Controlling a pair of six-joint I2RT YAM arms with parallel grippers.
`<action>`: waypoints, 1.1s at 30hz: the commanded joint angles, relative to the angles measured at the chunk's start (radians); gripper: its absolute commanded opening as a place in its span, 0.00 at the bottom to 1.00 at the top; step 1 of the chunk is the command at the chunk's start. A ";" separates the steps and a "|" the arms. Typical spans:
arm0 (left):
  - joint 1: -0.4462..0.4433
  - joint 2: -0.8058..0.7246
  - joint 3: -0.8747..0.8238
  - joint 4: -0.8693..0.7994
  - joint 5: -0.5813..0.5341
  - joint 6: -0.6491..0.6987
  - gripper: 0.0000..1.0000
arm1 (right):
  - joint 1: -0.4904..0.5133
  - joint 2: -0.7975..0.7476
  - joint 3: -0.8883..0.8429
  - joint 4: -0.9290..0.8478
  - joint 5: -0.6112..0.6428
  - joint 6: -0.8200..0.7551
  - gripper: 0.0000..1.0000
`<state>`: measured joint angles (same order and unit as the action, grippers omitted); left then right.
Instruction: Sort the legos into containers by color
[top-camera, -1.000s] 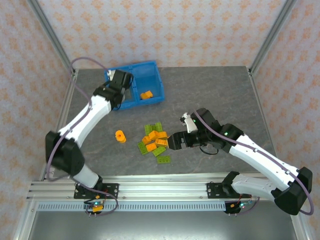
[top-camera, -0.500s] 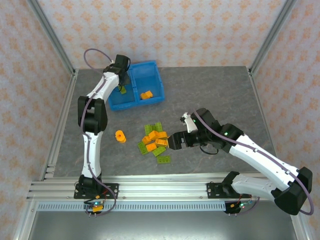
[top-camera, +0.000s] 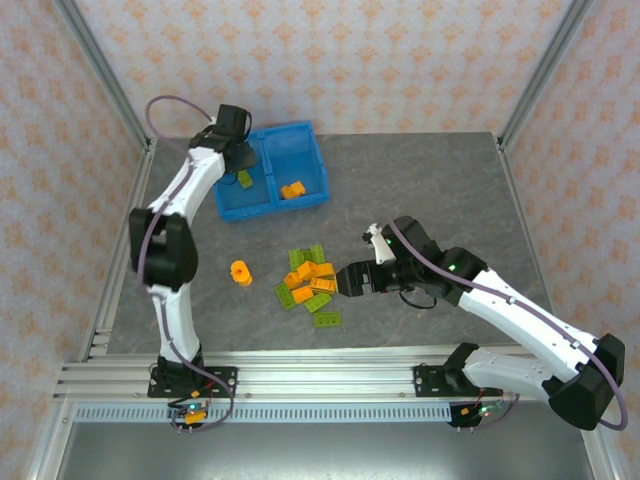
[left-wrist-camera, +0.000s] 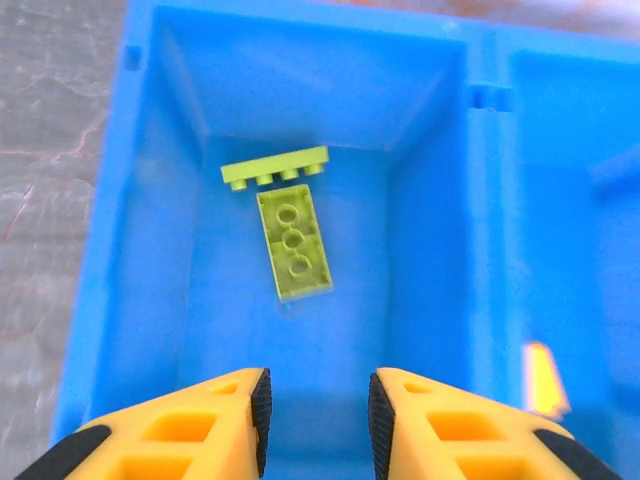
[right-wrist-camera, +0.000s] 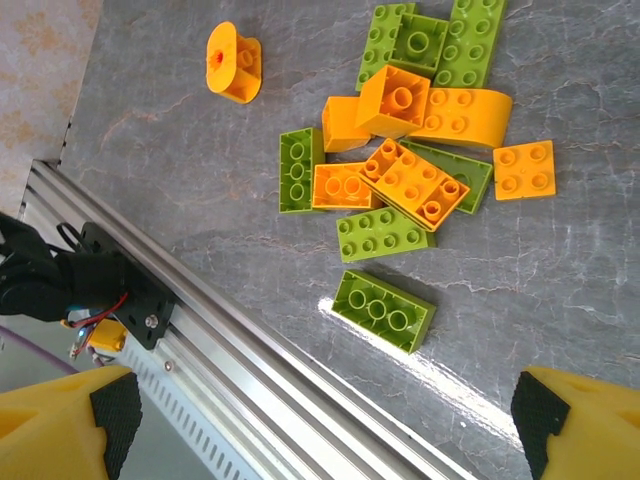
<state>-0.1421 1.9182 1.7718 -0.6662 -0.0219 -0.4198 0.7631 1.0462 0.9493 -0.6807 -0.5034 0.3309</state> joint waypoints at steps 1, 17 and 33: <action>-0.082 -0.309 -0.202 0.105 0.017 -0.101 0.34 | 0.004 -0.022 0.048 0.012 0.062 0.040 0.97; -0.745 -0.929 -1.012 0.067 -0.218 -0.576 0.50 | 0.004 -0.043 0.033 0.022 0.127 0.056 0.98; -0.688 -0.610 -1.132 0.335 -0.157 -0.612 0.70 | 0.004 -0.083 0.014 -0.025 0.112 0.052 0.98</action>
<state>-0.8459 1.2877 0.6365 -0.3801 -0.1711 -1.0306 0.7631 0.9806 0.9688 -0.6899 -0.4068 0.3740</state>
